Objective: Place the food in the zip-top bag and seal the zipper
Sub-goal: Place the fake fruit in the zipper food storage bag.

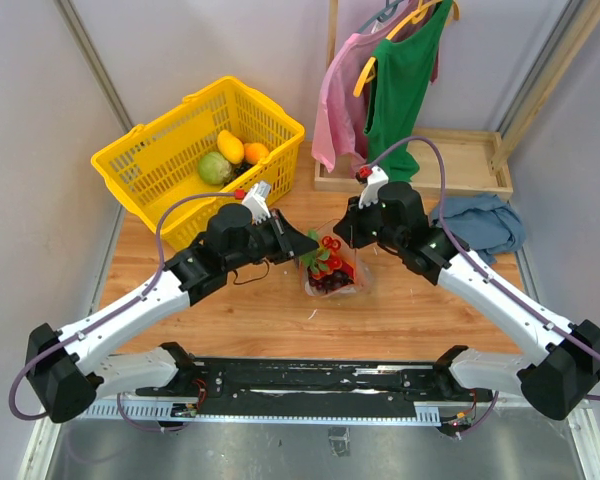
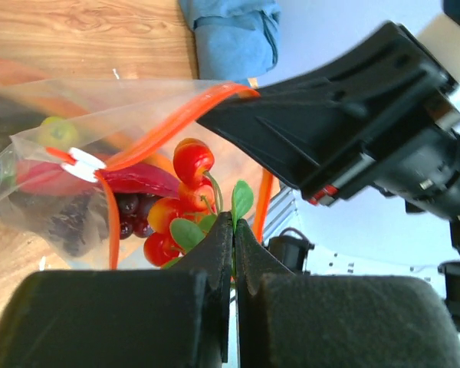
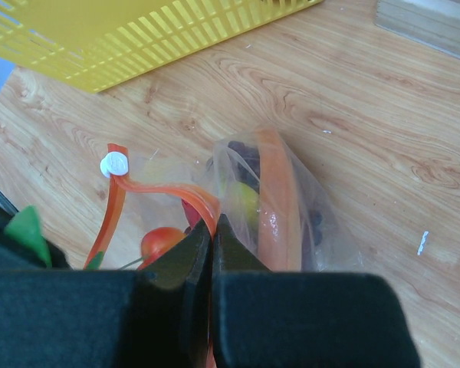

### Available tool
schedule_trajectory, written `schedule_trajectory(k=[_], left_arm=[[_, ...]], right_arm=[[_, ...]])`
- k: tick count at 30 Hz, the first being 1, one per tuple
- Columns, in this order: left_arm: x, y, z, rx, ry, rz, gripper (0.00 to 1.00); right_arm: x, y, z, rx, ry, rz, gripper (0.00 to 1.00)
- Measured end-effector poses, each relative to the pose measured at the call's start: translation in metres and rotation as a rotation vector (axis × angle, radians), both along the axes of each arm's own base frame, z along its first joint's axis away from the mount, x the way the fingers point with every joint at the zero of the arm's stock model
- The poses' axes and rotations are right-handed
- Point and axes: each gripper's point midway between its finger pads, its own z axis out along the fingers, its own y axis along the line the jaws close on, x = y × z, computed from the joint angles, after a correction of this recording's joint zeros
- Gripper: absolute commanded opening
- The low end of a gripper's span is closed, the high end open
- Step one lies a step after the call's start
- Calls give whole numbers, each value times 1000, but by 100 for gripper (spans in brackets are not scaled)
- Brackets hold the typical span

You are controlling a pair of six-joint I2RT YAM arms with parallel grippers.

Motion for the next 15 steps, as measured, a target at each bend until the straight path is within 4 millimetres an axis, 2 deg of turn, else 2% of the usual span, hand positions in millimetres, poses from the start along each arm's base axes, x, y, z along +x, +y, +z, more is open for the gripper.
schedule_trajectory(k=[2, 8, 15], left_arm=[[5, 0, -9, -17, 39, 45, 0], [22, -11, -17, -62, 87, 124, 1], [37, -14, -28, -51, 87, 185, 9]], right_arm=[[0, 0, 0, 0, -1, 1, 1], [-7, 6, 2, 4, -5, 30, 1], [-16, 15, 3, 1, -13, 73, 1]])
